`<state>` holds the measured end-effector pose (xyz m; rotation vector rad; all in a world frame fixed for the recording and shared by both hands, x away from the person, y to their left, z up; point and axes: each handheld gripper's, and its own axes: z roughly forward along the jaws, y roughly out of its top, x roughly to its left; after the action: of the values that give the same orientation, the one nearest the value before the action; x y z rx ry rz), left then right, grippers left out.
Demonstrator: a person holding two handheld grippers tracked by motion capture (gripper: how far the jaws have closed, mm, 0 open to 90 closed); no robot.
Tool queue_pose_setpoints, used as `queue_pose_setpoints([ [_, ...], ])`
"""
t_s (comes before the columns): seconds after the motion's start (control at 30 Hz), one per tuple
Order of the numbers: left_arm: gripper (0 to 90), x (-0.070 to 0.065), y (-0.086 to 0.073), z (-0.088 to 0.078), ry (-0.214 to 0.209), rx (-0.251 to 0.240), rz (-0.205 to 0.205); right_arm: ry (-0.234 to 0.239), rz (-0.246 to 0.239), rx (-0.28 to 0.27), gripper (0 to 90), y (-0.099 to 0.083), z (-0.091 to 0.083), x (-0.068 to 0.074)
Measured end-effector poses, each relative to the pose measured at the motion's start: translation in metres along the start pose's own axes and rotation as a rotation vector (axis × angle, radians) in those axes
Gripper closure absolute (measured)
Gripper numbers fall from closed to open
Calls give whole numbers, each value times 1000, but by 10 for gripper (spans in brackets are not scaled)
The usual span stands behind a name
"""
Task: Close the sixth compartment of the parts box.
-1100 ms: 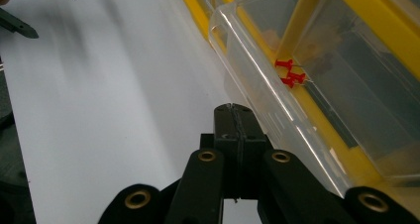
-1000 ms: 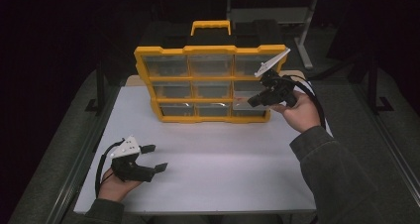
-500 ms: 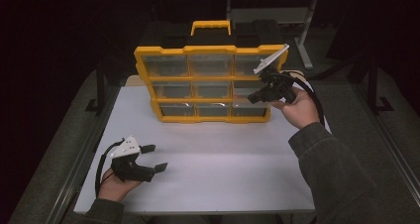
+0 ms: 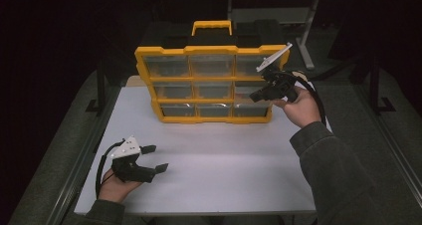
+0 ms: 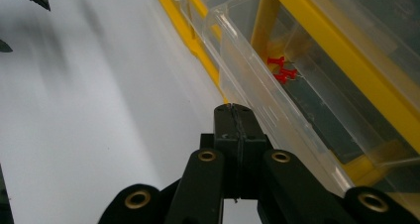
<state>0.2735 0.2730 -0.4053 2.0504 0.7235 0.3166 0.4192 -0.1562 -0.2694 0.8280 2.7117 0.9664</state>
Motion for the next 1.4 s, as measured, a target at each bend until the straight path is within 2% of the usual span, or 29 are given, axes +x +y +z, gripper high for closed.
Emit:
queue_pose_setpoints([
  [0.4,196,0,1,1,-3,-4,-11,-5,13,1,890,1,-1,-4],
  [0.87,196,2,0,0,1,-4,-3,-23,16,10,889,5,-1,-7],
  [1.13,196,2,0,0,0,-4,-4,-49,6,8,890,8,1,-10],
  [1.2,196,2,0,-1,1,-5,-6,-49,20,12,890,8,2,-10],
  [1.4,197,2,0,-1,1,-6,-7,-71,16,7,890,10,3,-12],
])
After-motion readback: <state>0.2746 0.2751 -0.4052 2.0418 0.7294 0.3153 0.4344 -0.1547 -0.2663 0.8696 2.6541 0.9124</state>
